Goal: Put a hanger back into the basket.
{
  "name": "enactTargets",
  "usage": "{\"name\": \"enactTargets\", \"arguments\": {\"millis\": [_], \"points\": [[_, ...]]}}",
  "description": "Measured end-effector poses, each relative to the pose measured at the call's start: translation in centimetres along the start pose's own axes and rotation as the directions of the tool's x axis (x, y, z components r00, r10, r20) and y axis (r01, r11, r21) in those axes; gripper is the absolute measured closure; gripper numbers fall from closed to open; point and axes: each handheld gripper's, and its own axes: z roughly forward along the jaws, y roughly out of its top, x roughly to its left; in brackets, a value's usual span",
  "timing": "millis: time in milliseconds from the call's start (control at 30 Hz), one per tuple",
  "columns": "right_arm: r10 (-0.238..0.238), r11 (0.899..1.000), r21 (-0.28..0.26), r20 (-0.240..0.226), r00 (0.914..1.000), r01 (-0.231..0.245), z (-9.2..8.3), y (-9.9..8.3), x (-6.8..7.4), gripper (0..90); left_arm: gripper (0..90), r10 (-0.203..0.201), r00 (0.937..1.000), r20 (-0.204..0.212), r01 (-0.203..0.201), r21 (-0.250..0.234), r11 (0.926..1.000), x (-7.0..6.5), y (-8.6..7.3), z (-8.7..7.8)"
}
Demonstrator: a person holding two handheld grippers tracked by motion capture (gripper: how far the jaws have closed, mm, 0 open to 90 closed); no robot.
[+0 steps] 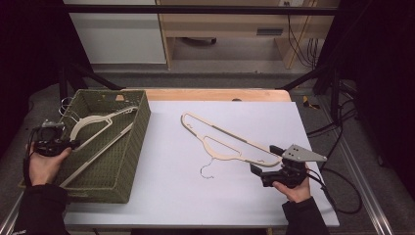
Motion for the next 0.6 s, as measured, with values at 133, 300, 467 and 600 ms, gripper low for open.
{"name": "enactTargets", "arguments": {"millis": [133,300,467,600], "points": [[0.001,1.000,0.003,0.000,1.0000,-0.001,0.0,0.0,0.0,3.2,59.0,-0.012,0.9999,-0.001,0.012,-0.002,0.9999,0.2,-0.3,-0.1],[-0.005,1.000,0.005,-0.002,1.0000,0.005,0.0,0.0,0.0,3.2,56.7,-0.012,0.9999,0.000,0.012,-0.027,0.9996,-0.2,-0.2,-0.9],[-0.005,1.000,0.005,0.001,1.0000,0.005,0.0,0.0,0.0,3.1,54.1,0.004,0.9996,0.026,-0.001,-0.104,0.9945,-1.3,0.3,-2.5],[-0.002,1.000,-0.001,0.006,1.0000,0.002,-0.1,0.0,0.0,3.1,48.8,0.027,0.9966,0.078,-0.009,-0.216,0.9764,-3.2,0.9,-4.2]]}}
